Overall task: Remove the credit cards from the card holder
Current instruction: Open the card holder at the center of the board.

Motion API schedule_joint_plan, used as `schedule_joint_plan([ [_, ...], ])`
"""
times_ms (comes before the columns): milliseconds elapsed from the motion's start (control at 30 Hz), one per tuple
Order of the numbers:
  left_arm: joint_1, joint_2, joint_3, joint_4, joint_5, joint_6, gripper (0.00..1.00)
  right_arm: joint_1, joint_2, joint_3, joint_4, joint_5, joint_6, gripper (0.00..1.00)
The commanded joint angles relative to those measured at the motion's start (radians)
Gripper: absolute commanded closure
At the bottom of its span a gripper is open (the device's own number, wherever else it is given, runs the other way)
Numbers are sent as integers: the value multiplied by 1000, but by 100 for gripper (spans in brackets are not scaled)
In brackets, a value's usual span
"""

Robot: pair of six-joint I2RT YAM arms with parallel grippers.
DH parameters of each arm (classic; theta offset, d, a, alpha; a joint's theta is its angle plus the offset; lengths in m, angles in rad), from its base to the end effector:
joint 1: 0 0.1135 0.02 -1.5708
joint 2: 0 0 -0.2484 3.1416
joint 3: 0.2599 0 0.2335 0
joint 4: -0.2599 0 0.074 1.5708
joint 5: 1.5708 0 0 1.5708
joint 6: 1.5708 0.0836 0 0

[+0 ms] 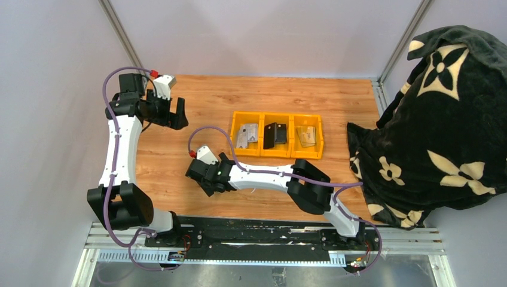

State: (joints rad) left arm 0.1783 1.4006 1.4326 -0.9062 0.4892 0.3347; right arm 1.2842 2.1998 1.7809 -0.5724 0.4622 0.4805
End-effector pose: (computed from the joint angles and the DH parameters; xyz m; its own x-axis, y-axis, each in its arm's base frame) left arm 0.2986 0.0139 0.3121 -0.6669 0.1744 -0.7244 0.3804 0.9157 -0.1297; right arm 0.1709 0.4482 0.1529 -0.5747 -0.4865 -0.6581 -0.5908 0.8031 -0.0778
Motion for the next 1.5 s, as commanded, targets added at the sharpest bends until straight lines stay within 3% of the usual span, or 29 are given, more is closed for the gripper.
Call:
schedule_joint_plan([
  [0, 4, -28, 23, 12, 27, -14, 0, -9, -20, -53, -11, 1, 17, 9],
  [200, 3, -31, 27, 11, 44, -21, 0, -38, 17, -76, 17, -125, 44, 9],
  [500, 4, -32, 3, 11, 116, -60, 0, -82, -57, -235, 190, -235, 7, 8],
  [800, 4, -35, -4, -16, 120, -52, 0, -103, -46, -227, 183, -238, -4, 28],
  [967, 4, -25, 3, -45, 141, -68, 0, -105, -140, -264, 238, -159, -77, 42],
  [1100, 2, 2, 50, -84, 173, -100, 0, -105, -250, -310, 324, -85, -145, 42],
  [1233, -1, -3, 53, -97, 295, -146, 0, -104, -361, -359, 416, -59, -179, 45],
  [1467, -104, -50, -23, -97, 441, -158, 0, -104, -526, -449, 641, -92, -290, 45],
])
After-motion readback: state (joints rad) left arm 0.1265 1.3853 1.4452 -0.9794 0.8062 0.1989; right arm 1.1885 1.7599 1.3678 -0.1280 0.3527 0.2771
